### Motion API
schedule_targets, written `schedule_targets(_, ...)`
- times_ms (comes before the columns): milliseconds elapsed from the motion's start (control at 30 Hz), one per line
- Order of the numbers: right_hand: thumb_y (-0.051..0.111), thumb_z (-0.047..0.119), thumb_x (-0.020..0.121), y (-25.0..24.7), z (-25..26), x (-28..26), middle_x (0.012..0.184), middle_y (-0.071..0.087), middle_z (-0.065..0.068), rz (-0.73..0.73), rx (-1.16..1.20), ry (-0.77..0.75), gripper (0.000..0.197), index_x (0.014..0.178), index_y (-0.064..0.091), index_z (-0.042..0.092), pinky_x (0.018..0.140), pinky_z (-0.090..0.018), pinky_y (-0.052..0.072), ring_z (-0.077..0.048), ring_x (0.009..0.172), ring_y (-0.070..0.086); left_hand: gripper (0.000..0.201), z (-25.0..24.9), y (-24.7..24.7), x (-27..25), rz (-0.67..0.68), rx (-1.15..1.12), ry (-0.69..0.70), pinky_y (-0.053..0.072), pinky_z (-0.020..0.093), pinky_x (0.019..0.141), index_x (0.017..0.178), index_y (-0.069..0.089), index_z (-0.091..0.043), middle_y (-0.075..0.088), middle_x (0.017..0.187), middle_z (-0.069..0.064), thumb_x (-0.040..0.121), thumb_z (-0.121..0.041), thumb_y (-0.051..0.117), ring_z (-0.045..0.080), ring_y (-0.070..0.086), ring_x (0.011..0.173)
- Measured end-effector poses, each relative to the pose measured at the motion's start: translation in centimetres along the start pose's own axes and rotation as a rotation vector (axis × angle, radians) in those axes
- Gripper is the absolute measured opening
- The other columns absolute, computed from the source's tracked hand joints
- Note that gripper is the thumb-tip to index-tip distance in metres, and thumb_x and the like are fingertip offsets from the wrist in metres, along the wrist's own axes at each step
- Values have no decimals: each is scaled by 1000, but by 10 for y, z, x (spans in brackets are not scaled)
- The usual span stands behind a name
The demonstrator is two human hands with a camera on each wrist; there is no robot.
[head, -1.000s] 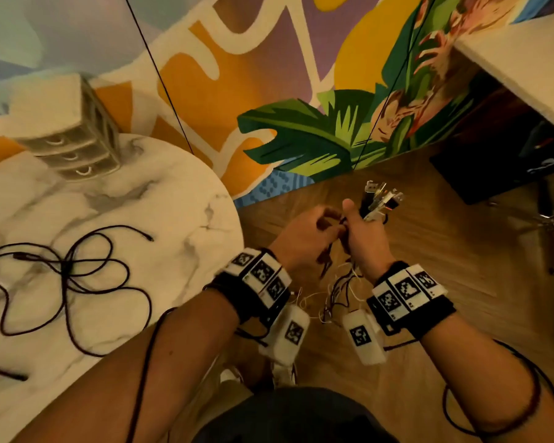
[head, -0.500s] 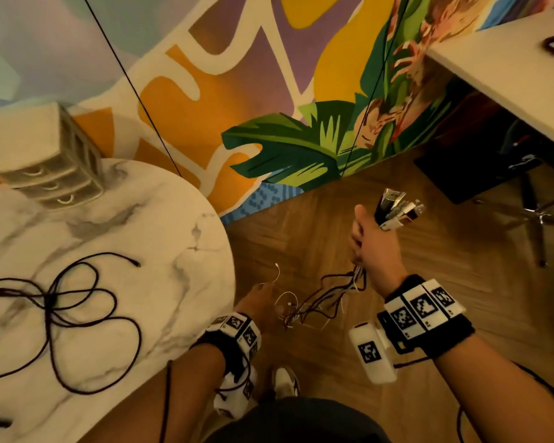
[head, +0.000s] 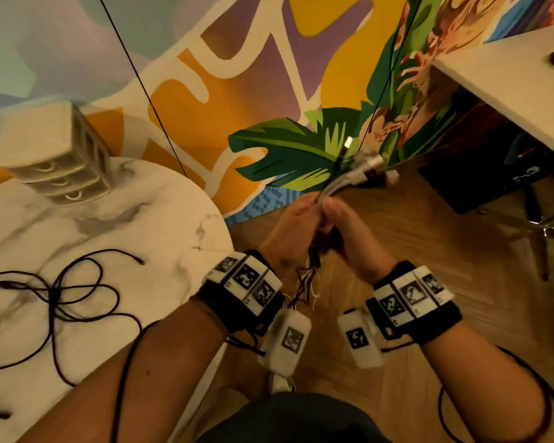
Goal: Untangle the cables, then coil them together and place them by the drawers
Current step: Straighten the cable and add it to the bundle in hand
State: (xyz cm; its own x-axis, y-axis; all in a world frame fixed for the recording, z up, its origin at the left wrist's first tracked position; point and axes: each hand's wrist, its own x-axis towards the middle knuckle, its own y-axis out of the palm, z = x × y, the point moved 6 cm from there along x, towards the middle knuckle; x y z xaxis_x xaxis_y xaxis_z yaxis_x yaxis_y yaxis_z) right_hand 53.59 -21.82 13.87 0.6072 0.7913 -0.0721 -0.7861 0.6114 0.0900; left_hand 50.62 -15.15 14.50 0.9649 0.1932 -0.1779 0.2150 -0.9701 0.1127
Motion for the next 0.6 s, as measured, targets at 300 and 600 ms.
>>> schedule_targets(300, 56, 25, 92, -22, -151, -2, 49, 34, 4, -128, -453, 464, 44, 53, 37, 19, 46, -22, 24, -7, 40, 29, 47, -60, -25, 2, -122, 838, 222, 24, 18, 41, 50, 36, -22, 32, 46, -7, 94, -18, 49, 8, 28, 41)
schedule_targets(600, 56, 26, 92, -78, -230, -37, 56, 46, -2, -328, -567, 809, 38, 57, 48, 14, 47, -26, 31, -15, 49, 41, 43, -159, -61, -27, -290, 1452, 639, 29, 30, 44, 59, 52, -10, 35, 45, 2, 79, -41, 32, 27, 39, 40)
